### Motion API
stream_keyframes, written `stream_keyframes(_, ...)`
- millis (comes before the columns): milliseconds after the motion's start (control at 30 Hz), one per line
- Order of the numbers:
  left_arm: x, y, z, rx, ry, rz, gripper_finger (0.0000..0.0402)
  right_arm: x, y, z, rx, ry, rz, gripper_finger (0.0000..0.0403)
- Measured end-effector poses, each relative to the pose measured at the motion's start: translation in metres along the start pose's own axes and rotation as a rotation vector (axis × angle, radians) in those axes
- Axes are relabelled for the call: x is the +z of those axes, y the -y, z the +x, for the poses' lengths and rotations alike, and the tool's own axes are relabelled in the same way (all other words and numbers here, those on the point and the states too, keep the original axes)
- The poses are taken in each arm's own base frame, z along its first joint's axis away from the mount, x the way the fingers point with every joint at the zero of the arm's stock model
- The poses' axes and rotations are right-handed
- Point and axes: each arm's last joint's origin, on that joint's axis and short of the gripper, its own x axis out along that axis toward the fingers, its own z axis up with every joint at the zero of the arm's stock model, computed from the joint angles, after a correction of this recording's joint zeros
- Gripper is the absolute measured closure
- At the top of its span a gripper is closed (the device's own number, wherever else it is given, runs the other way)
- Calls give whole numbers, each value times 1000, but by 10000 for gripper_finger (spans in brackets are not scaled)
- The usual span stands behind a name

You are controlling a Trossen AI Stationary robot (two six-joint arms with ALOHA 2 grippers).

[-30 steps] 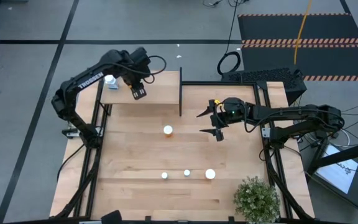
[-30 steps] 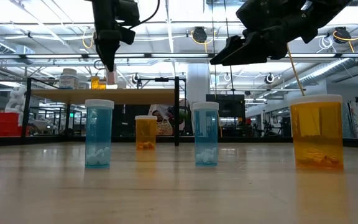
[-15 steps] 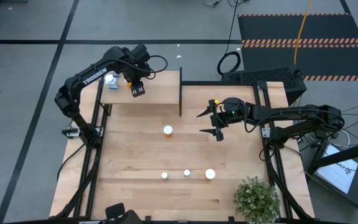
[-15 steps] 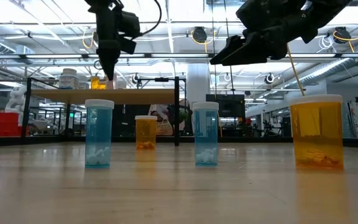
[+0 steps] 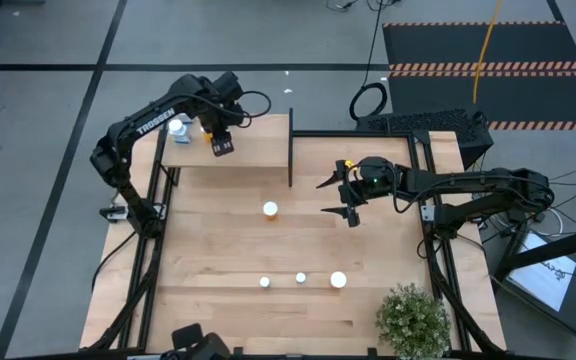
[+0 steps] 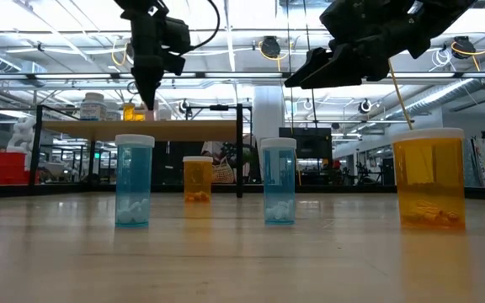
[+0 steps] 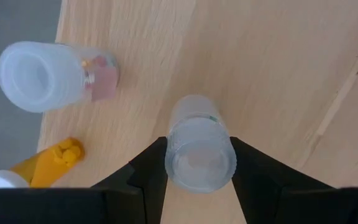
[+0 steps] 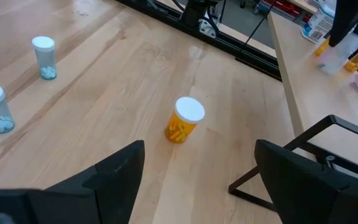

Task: Pick and place medicine bottles onto shelf by color
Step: Put the transparent pill bottle on the shelf aligned with the other transparent pill bottle

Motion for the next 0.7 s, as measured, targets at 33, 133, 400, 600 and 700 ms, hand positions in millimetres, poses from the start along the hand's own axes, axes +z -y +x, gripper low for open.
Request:
stream_keyframes(33,0,-1,0,3,5,-4,243,0,0,0,0,0,0,106)
stream_keyframes(133,3,-2,0,14,28,-11,243,0,0,0,0,0,1,106)
stream_keyframes(400,2,-3,1,14,28,-13,243,0,0,0,0,0,1,106)
stream_keyframes(600,2,-4,1,39,19,-15,242,0,0,0,0,0,3,106)
stream_keyframes(700,3,-4,0,49,19,-16,242,0,0,0,1,0,4,106)
